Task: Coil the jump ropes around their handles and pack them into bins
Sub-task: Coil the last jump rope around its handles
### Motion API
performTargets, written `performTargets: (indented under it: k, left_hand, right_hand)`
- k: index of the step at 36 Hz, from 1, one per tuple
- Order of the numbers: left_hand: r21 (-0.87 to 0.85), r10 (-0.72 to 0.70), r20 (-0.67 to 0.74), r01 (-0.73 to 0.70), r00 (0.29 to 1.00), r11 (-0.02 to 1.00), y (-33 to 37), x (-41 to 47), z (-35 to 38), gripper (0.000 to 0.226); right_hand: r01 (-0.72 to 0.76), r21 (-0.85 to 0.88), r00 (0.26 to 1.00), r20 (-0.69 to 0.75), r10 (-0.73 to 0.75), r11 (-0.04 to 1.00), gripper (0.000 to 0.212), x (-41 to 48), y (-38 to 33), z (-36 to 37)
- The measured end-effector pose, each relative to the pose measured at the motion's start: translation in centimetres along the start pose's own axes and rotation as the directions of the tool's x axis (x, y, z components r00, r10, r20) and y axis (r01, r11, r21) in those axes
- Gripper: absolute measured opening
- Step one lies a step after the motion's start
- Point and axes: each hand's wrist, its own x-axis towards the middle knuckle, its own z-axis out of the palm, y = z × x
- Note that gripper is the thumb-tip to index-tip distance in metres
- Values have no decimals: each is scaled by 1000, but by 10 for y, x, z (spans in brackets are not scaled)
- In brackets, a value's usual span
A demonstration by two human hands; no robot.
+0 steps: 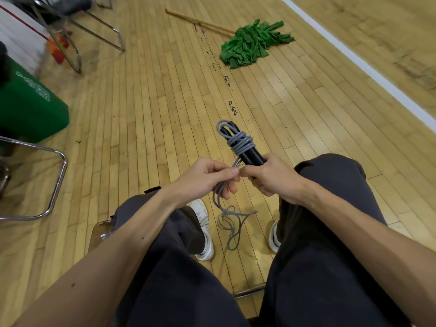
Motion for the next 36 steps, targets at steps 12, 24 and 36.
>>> performTargets:
  k: [12, 24, 36]
  left_hand:
    - [7, -78, -12, 78, 997, 997, -10, -13, -6, 33]
    - [595, 18, -209, 113, 978, 796, -5, -32, 3, 29]
    - [967, 264, -102, 33, 959, 251, 27, -38, 7, 31]
  right_hand:
    - [-100, -95, 984, -160, 84, 990, 19, 10, 5, 0]
    - [-192, -143, 967, -195, 163, 971, 20, 17, 10, -2]
    - [-339, -292, 940, -80, 330, 894, 24, 18, 16, 3]
